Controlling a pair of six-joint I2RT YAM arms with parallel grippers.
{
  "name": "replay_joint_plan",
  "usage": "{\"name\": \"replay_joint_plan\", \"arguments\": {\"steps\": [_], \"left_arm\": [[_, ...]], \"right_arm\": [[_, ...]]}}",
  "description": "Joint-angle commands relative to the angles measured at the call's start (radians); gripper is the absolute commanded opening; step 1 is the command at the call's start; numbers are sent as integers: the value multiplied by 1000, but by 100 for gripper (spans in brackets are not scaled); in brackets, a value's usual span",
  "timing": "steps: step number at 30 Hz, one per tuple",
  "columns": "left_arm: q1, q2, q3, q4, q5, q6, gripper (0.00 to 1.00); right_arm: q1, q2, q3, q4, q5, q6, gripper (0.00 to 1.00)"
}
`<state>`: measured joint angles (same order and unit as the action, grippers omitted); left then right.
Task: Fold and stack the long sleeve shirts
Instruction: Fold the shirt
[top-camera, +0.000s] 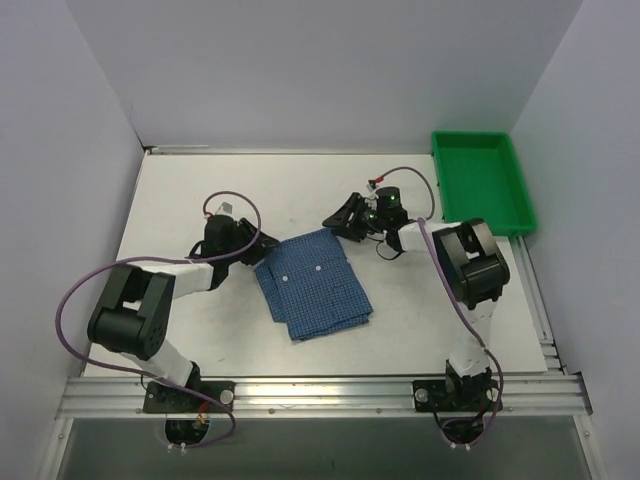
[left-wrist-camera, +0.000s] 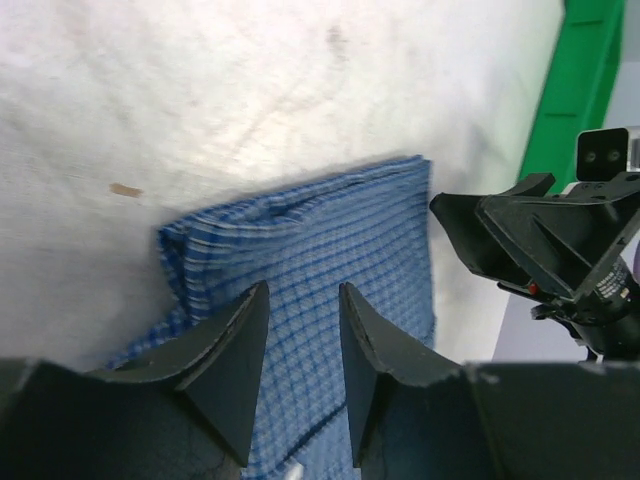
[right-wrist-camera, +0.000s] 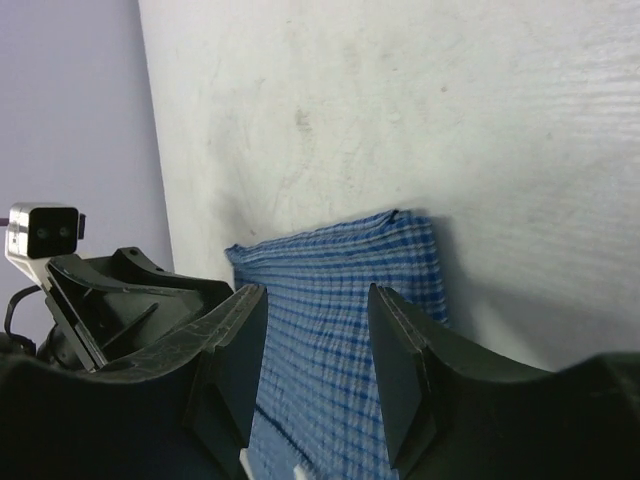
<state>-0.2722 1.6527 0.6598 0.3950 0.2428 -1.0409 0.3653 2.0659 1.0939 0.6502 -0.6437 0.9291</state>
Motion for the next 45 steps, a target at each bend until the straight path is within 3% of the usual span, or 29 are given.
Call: {"name": "replay_joint_plan", "arguments": {"steps": [1, 6, 10, 15, 20, 28, 35, 40, 45], "left_arm": [[-24, -134, 17, -24, -5, 27, 44], [-140, -249, -22, -62, -26, 4, 45], [-220, -265, -107, -61, -86, -10, 44], [-225, -164, -210, 19, -112, -16, 38], [-193, -129, -258, 58, -97, 5, 37], [-179, -232, -119, -157, -114, 139, 42], [-375, -382, -78, -315, -175, 124, 43], [-524, -416, -120, -344, -165, 58, 43], [-544, -426, -277, -266, -120, -44, 43]], "right_arm": [[6, -164, -26, -11, -31, -33, 45], [50, -254, -107, 34, -47, -7, 45], [87, -234, -184, 66, -33, -6, 45], [86, -129, -244, 170, -16, -1, 45], [43, -130, -241, 56, -24, -117, 45], [23, -360, -267, -136, -49, -199, 45], [76, -582, -413, -182, -67, -173, 45], [132, -679, -526, -182, -83, -154, 44], [147, -739, -638, -231, -65, -196, 43]]}}
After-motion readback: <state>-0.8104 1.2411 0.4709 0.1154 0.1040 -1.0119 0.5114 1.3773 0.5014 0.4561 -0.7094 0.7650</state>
